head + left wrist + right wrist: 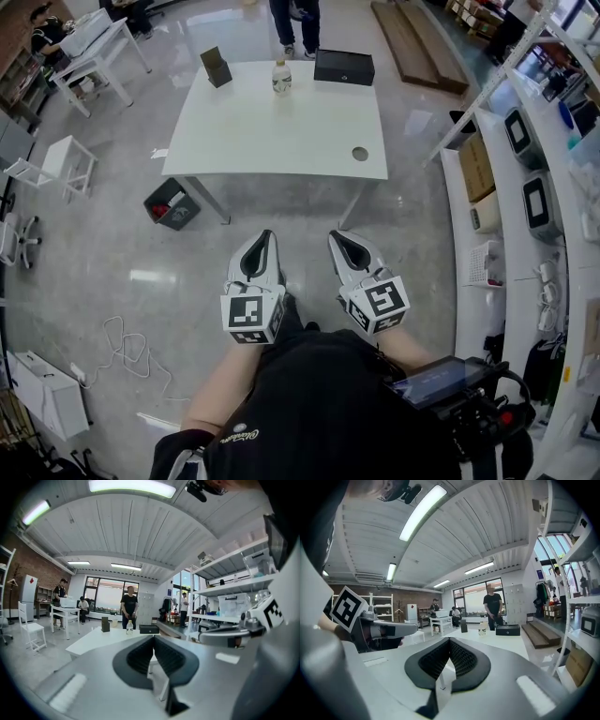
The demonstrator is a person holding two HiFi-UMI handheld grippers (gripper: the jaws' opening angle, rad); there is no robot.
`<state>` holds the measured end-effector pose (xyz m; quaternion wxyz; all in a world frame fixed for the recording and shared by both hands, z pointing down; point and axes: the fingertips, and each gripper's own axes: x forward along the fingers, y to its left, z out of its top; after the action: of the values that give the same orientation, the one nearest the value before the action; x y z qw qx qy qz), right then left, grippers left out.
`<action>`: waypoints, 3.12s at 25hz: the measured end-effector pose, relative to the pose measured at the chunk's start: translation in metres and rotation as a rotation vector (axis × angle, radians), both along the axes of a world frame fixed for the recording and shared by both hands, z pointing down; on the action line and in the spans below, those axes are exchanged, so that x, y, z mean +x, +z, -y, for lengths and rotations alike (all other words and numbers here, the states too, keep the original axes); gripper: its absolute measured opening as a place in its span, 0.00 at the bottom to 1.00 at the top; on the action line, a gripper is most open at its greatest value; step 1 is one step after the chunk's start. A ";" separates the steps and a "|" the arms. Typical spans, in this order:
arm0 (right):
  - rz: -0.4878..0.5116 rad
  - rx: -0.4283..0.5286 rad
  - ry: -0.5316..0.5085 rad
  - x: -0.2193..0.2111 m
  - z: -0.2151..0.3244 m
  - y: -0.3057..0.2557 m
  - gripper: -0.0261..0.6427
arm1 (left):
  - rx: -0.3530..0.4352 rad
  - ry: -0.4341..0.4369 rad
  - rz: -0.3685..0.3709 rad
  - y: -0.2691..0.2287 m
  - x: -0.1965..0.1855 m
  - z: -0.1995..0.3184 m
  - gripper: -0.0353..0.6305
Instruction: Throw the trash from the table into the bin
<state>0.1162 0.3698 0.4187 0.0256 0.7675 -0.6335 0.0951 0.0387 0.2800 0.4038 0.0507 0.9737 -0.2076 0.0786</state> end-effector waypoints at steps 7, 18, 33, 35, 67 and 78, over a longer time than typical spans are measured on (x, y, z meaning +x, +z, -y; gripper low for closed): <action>-0.003 -0.009 0.024 0.040 0.062 0.002 0.04 | 0.007 0.020 -0.008 -0.001 0.043 0.066 0.07; -0.012 -0.025 0.126 0.110 0.197 -0.003 0.04 | -0.010 0.131 0.003 -0.002 0.114 0.198 0.07; 0.004 -0.033 0.104 0.186 0.267 0.005 0.04 | -0.044 0.131 0.019 0.012 0.193 0.261 0.07; 0.009 -0.028 0.093 0.201 0.274 0.006 0.04 | -0.044 0.123 0.026 0.014 0.208 0.267 0.07; 0.071 -0.033 0.038 0.321 0.335 0.021 0.04 | -0.098 0.029 0.059 0.043 0.341 0.339 0.07; 0.111 -0.087 0.101 0.349 0.353 0.055 0.04 | -0.100 0.035 0.101 0.101 0.428 0.409 0.49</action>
<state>0.4651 0.0169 0.4736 0.0190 0.7902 -0.5895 0.1661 0.4669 -0.1288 0.5044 0.0873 0.9682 -0.1887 0.1390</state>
